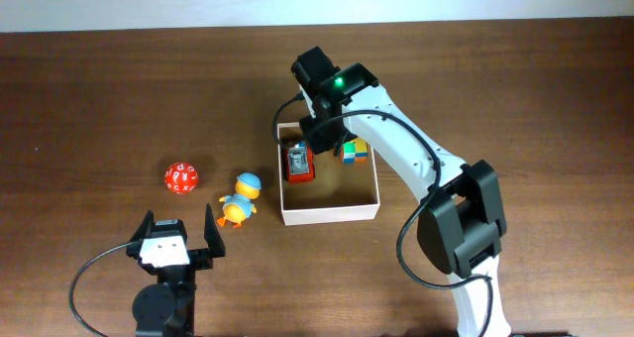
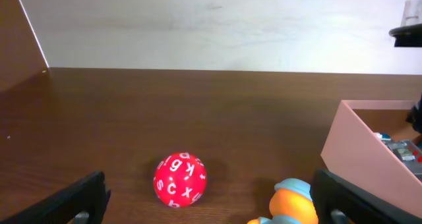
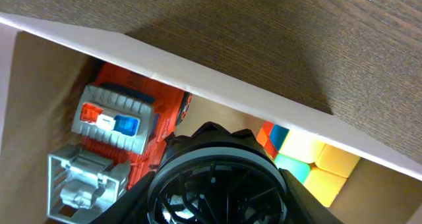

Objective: Pack container
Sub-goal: 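Lower the wheel into the box between truck and cube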

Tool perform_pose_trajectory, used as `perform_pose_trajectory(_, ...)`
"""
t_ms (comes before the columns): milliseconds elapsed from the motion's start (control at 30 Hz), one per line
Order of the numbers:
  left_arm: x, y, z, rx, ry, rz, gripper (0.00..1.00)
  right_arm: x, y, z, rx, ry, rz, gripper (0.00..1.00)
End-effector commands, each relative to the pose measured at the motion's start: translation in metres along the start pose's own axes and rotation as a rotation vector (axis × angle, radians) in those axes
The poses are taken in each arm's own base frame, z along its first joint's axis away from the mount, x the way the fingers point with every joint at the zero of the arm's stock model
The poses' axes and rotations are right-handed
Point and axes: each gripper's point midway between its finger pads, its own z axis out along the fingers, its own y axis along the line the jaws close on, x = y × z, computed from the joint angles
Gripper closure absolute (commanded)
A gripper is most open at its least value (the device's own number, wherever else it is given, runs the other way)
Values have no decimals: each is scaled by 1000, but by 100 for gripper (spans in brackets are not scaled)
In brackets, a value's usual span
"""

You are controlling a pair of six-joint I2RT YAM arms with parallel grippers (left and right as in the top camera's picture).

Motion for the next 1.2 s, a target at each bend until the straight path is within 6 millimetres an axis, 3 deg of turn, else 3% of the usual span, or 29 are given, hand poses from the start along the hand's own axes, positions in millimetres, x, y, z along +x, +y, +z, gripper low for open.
perform_pose_trajectory(0,0,3,0,-13,-4,-10,1,5,-2,15,20,31,10,56)
perform_pose_trajectory(833,0,3,0,-13,-4,-10,1,6,-1,23,18,46,9,56)
perform_pose_trajectory(1167,0,3,0,-13,-4,-10,1,11,3,37,-3,79,10,56)
